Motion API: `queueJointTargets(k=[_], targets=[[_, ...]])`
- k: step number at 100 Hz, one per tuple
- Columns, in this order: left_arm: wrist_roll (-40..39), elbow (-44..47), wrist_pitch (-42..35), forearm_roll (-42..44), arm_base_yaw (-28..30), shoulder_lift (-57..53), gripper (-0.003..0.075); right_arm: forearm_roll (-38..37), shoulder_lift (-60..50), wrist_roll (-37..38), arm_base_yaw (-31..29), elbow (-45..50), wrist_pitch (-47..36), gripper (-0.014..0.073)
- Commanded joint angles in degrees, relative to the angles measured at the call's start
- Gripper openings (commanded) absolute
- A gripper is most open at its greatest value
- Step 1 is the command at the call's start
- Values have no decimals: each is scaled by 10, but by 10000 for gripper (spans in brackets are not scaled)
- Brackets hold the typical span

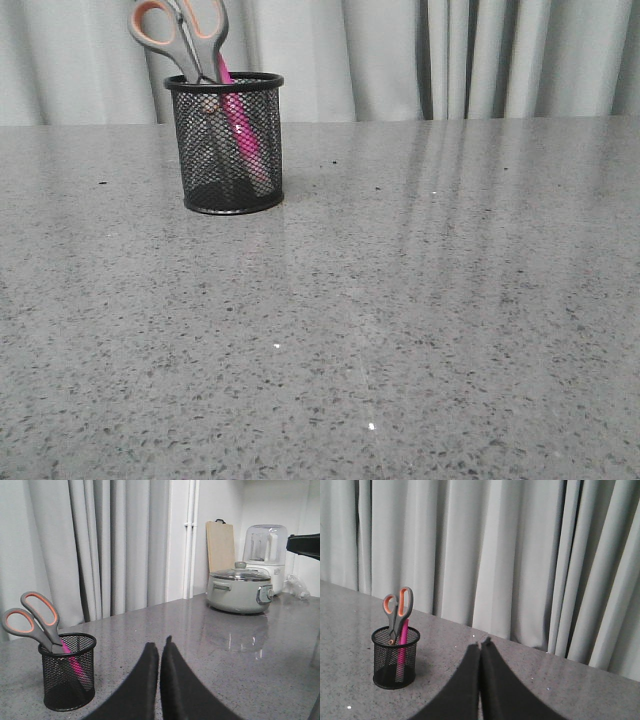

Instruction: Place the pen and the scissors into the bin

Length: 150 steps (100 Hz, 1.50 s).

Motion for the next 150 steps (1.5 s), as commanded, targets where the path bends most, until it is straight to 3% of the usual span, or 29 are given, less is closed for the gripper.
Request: queueJointTargets(k=[1, 79, 84, 94, 102, 113, 122, 134, 150], targets=[[-6, -13, -22, -26, -6, 8, -19, -9, 6, -3, 1, -12, -14, -58], [-6, -13, -23, -23, -6, 7, -19, -9, 6, -3, 1, -12, -14, -58], [-1, -13, -30, 14, -4, 7, -19, -9, 6, -3, 1, -12, -14, -58], [-30, -3, -33, 177, -1, 7, -19, -9, 6, -3, 1, -12, -14, -58], [-113, 28, -62, 297, 9, 7, -19, -9, 6, -3, 1, -12, -14, -58], [-230, 87, -164, 423, 24, 4, -19, -9, 6, -3, 1, -12, -14, -58], [-283, 125, -222, 492, 35, -4, -19, -9, 6, -3, 1, -12, -14, -58], [-337, 165, -229, 583, 48, -21, -19, -9, 6, -3, 1, -12, -14, -58], [-462, 203, -233, 614, 71, -21, -19, -9, 6, -3, 1, -12, -14, -58]])
